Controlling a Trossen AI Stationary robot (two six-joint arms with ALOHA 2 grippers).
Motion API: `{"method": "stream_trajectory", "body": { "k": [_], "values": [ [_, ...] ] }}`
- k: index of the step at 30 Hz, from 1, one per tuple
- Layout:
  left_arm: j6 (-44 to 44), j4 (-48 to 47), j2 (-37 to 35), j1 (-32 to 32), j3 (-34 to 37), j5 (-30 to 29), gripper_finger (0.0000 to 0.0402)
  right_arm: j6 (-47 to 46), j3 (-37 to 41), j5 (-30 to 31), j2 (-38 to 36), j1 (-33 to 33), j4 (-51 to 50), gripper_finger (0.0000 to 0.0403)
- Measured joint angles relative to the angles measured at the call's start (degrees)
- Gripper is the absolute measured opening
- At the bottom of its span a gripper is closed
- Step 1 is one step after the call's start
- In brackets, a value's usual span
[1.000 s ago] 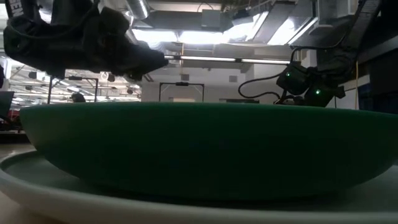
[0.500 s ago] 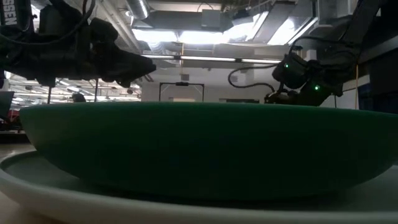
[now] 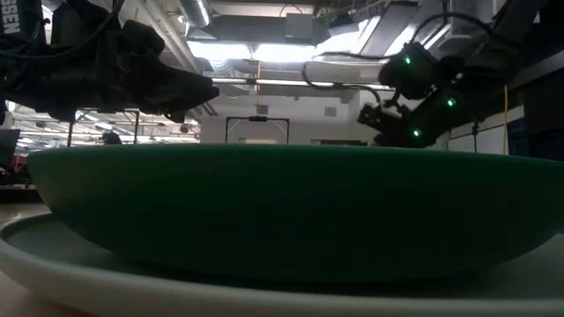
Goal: Stack plastic plates
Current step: Stack the transparent orange plate on the transparent green plate
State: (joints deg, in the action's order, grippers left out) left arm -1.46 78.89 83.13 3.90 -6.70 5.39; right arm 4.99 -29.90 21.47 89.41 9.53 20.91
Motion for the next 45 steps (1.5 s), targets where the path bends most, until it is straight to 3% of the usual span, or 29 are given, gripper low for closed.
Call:
{"method": "stream_trajectory", "body": {
  "k": [8, 16, 20, 30, 45],
  "values": [
    [0.0, -0.6, 0.0, 0.0, 0.0, -0.7, 0.0138, 1.5, -5.8, 0.0, 0.0, -4.1, -4.6, 0.0],
    [0.0, -3.7, 0.0, 0.0, 0.0, -1.0, 0.0138, 0.8, -6.2, 1.9, 0.0, -2.9, -8.4, 0.0],
    [0.0, -3.5, 0.0, 0.0, 0.0, -1.4, 0.0138, 1.7, -6.6, -1.2, 0.0, -3.0, -6.9, 0.0],
    [0.0, -3.4, 0.0, 0.0, 0.0, -1.9, 0.0138, 5.9, -12.2, -1.4, -0.1, -12.6, -8.7, 0.0],
    [-3.5, -1.9, 0.0, 0.6, 0.8, -1.1, 0.0138, 5.8, -15.4, -15.7, -1.2, -25.7, -6.9, 0.0]
  ]
}}
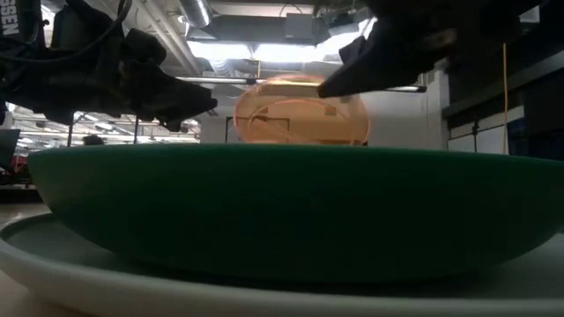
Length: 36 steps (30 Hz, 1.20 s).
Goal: Stack plastic plates
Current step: Stack the transparent orange plate on the transparent green plate
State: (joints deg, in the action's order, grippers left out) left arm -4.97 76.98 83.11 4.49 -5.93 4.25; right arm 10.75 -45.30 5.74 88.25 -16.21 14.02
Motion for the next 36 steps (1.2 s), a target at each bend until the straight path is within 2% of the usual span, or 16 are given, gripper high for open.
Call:
{"method": "stream_trajectory", "body": {
  "k": [3, 9, 15, 36],
  "values": [
    [-0.9, 2.1, 0.0, 0.0, 1.2, 0.0, 0.0138, -2.0, 0.0, -3.2, 0.0, -1.3, 1.2, 0.0],
    [-1.3, 4.6, 0.0, 0.0, 1.8, -0.1, 0.0138, -3.1, 0.0, -4.7, 0.0, -4.2, 3.2, 0.0],
    [-2.2, 4.6, 0.0, 0.0, 1.8, -0.7, 0.0138, -6.4, 0.0, -11.0, 0.0, -5.7, 3.1, 0.0],
    [-2.0, 5.4, 0.0, 0.0, 1.4, -2.3, 0.0138, -10.7, 0.0, -14.6, 0.0, -6.5, 7.0, 0.0]
  ]
}}
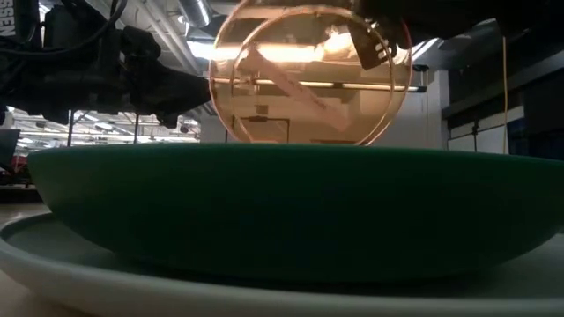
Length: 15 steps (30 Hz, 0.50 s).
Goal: Stack plastic plates
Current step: Stack the transparent orange plate on the transparent green plate
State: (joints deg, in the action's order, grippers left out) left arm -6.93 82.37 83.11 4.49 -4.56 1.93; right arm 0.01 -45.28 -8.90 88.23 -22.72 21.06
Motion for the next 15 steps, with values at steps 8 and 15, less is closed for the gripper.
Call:
{"method": "stream_trajectory", "body": {
  "k": [8, 15],
  "values": [
    [-0.1, 0.0, 0.0, 0.0, 0.0, 0.0, 0.0138, -0.4, 0.0, 0.8, 0.0, -1.4, 2.9, 0.0],
    [-0.2, 0.0, 0.0, 0.0, 0.0, 0.4, 0.0138, -2.3, 0.0, 0.8, 1.7, -2.1, 3.4, 0.0]
  ]
}}
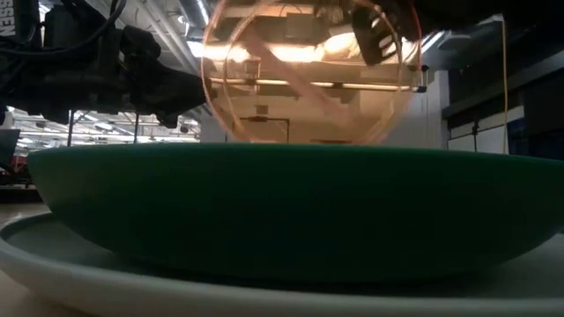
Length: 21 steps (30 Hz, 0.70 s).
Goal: Stack plastic plates
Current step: Stack the transparent orange plate on the transparent green plate
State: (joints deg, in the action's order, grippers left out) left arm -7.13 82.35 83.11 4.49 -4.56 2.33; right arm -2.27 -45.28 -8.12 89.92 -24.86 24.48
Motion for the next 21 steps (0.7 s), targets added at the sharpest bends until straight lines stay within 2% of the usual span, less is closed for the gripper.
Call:
{"method": "stream_trajectory", "body": {
  "k": [7, 21],
  "values": [
    [0.0, -0.4, 0.0, 0.0, 0.0, 0.1, 0.0138, -1.8, 0.0, -1.0, 5.5, 0.1, 6.0, 0.0],
    [1.3, -0.6, 0.0, 0.0, 0.0, -0.2, 0.0138, -6.4, 0.0, 0.5, 5.6, 0.1, 5.7, 0.0]
  ]
}}
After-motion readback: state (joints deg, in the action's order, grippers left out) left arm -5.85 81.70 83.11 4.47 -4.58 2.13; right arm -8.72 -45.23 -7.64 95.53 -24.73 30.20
